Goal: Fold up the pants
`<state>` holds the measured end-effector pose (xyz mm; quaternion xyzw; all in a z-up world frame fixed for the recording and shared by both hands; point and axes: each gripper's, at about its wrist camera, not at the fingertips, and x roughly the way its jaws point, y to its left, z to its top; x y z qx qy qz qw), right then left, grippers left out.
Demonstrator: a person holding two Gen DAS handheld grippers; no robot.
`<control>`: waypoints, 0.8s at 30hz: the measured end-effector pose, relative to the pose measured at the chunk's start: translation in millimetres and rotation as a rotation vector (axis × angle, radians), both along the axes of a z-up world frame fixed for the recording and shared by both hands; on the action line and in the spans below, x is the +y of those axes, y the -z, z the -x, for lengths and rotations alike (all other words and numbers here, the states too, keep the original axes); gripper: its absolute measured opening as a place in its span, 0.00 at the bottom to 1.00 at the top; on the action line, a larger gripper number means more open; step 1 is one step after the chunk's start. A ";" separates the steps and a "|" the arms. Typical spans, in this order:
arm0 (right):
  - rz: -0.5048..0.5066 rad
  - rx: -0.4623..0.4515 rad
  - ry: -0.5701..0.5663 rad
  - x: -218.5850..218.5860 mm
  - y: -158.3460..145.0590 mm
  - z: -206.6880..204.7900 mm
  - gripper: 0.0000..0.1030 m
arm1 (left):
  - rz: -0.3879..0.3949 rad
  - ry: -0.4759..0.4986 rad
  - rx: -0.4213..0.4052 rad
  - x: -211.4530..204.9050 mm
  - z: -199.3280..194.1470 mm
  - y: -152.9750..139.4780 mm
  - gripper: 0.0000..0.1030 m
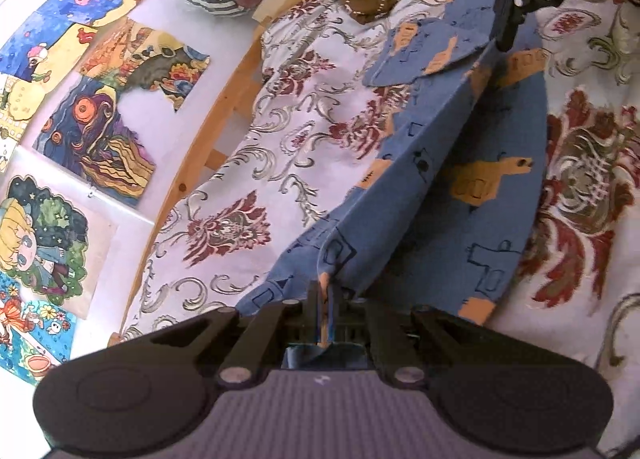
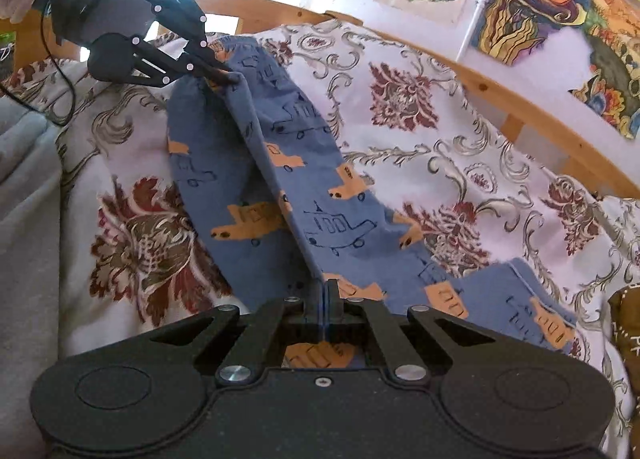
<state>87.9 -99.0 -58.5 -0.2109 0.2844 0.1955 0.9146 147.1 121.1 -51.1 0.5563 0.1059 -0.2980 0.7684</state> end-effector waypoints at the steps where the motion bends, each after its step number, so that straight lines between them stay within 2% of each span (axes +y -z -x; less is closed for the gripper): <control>1: 0.002 0.007 -0.006 0.8 1.1 1.2 0.00 | -0.004 0.000 0.005 1.5 1.2 1.0 0.03; 11: 0.033 0.093 -0.068 17.7 15.0 5.5 0.00 | -0.090 0.031 0.006 11.1 11.3 7.5 0.03; 16: 0.045 0.130 -0.062 17.4 24.9 -0.5 0.00 | -0.129 0.022 0.069 10.5 8.2 15.5 0.04; 19: 0.038 0.139 -0.060 16.9 27.9 -1.8 0.00 | -0.115 -0.010 0.138 11.9 3.0 12.9 0.11; 22: 0.029 0.143 -0.058 16.6 28.7 -1.3 0.02 | -0.129 -0.014 0.177 16.9 1.3 9.7 0.15; 24: 0.022 0.149 -0.054 16.3 29.2 -1.1 0.07 | -0.128 -0.021 0.210 20.2 -0.2 5.4 0.16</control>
